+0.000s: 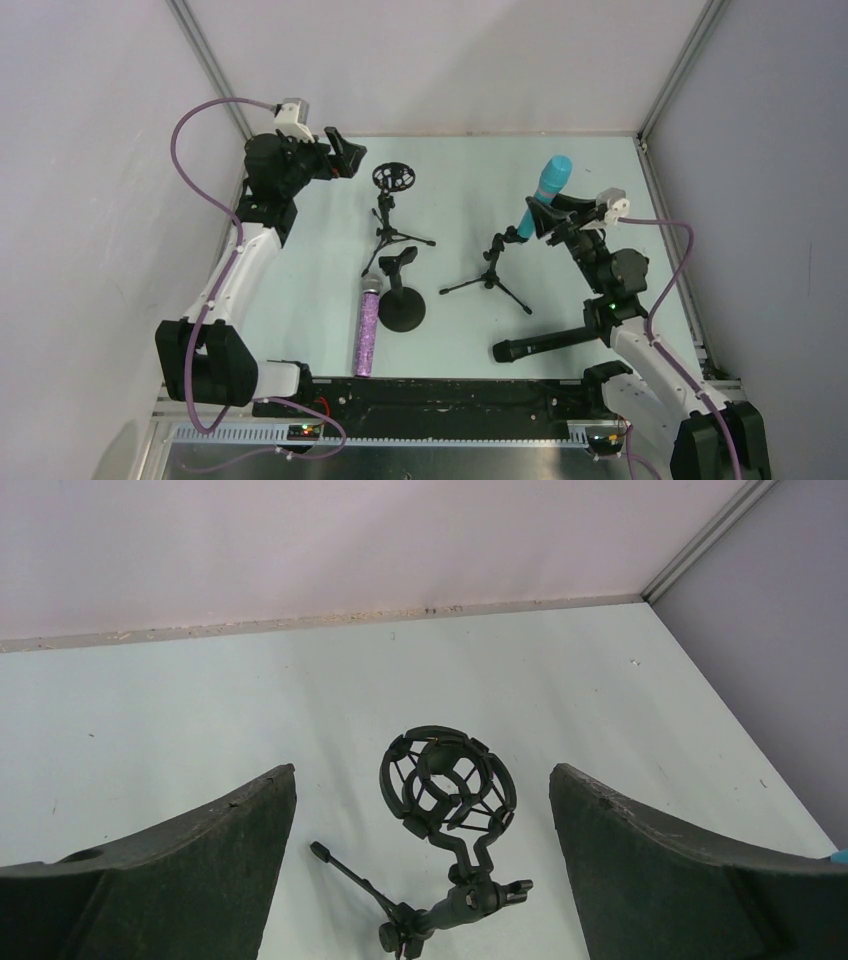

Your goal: Attach the microphones to the stand

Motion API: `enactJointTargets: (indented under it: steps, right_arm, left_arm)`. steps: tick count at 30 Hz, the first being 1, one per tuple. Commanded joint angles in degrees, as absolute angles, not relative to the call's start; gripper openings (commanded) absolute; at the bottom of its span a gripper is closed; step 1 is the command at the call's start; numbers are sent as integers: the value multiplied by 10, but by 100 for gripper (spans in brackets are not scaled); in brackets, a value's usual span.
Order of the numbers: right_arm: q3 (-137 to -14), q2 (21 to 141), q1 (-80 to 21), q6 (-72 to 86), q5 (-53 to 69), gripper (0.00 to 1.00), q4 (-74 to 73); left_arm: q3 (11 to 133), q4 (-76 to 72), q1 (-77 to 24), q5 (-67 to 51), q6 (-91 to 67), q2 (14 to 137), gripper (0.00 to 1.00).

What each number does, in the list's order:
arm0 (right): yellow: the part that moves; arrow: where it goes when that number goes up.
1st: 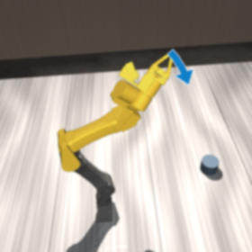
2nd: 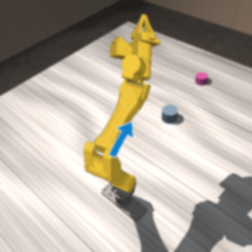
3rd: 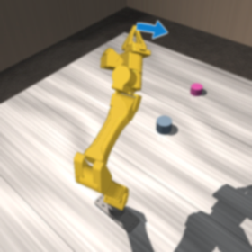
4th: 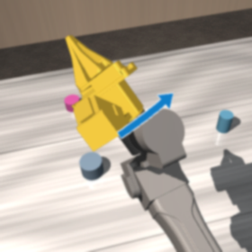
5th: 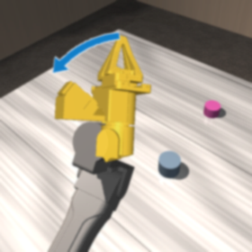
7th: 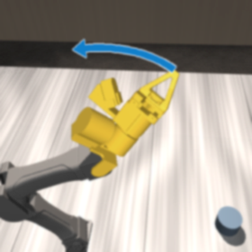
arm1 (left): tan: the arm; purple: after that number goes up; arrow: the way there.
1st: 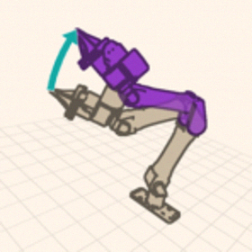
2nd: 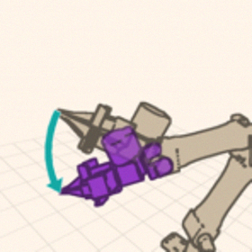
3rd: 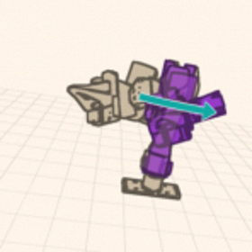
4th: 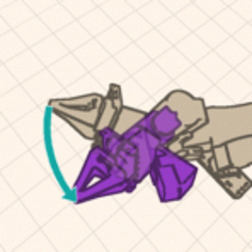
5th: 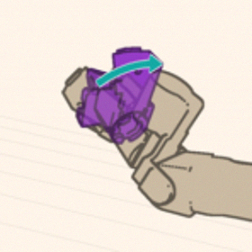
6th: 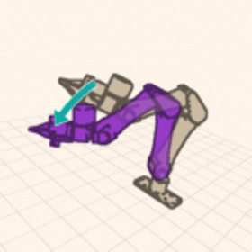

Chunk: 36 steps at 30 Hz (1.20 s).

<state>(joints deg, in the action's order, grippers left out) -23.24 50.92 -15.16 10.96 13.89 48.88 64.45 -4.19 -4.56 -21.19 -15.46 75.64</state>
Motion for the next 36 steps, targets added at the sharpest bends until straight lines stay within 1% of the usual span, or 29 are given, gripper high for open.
enactJointTargets:
  steps: [1,2,3,4,5,7,8,16,20,28,33,36]
  right_arm:
    - [-213,506,-155,113,161,60,364]
    - [-216,504,-155,114,164,66,366]
    - [-217,499,-155,116,169,77,367]
    - [-222,497,-154,119,170,82,363]
    - [-227,488,-154,120,171,89,360]
    - [-231,474,-155,122,173,97,355]
    - [-231,469,-155,124,174,98,354]
    - [-242,399,-154,124,171,99,291]
    - [-242,373,-154,124,167,100,242]
    - [-235,314,-154,142,142,99,116]
    - [-226,261,-153,139,138,100,62]
    - [-216,234,-151,143,138,99,35]
  left_arm:
    - [643,-64,-48,-218,-150,741,100]
    - [643,-64,-49,-218,-149,740,100]
    - [642,-65,-50,-218,-146,739,100]
    - [641,-65,-50,-216,-145,738,100]
    - [641,-65,-50,-216,-145,739,100]
    - [642,-66,-49,-219,-147,739,100]
    - [642,-66,-50,-221,-147,739,100]
    - [642,-76,-59,-238,-142,736,100]
    - [638,-85,-83,-252,-121,731,100]
    - [625,-95,-180,-305,-34,732,100]
    - [611,-96,-237,-341,39,727,100]
    - [609,-99,-267,-372,52,734,100]
